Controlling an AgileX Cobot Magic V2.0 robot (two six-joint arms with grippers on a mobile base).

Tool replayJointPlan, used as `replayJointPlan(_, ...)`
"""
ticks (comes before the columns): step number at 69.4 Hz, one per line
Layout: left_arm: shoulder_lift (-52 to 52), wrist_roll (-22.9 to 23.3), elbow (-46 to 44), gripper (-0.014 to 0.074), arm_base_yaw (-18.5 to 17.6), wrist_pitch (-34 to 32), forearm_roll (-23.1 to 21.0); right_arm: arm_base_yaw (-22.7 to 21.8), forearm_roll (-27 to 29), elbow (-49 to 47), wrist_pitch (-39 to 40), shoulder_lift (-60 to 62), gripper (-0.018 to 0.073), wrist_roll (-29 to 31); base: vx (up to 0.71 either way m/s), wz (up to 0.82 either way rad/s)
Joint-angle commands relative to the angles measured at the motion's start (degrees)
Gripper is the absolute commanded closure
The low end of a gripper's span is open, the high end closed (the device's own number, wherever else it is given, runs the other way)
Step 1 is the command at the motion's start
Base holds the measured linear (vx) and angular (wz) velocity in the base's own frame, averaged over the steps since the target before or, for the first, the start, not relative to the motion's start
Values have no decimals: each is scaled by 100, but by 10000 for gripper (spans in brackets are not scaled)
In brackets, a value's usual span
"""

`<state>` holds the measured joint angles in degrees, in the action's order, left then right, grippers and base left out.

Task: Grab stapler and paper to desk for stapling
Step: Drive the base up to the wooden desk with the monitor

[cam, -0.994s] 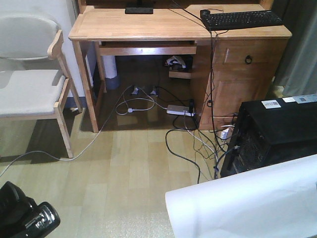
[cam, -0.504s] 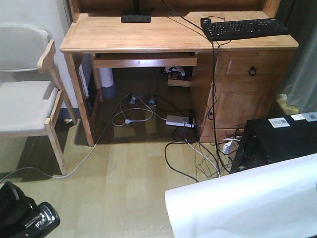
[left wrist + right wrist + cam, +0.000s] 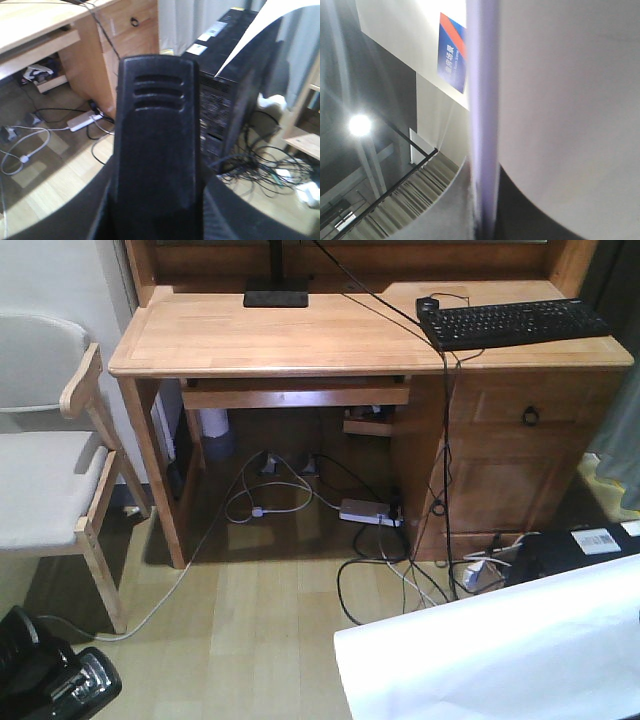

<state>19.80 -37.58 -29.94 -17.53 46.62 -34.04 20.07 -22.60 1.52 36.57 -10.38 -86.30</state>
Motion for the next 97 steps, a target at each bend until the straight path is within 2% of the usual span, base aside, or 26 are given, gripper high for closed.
replayJointPlan(1, 29, 6, -171, 603, -13, -497, -304, -7, 38, 24, 336, -66, 565, 5, 28, 6)
replayJointPlan(97, 29, 6, -171, 603, -13, -497, -304, -7, 38, 24, 343, -66, 565, 5, 25, 5)
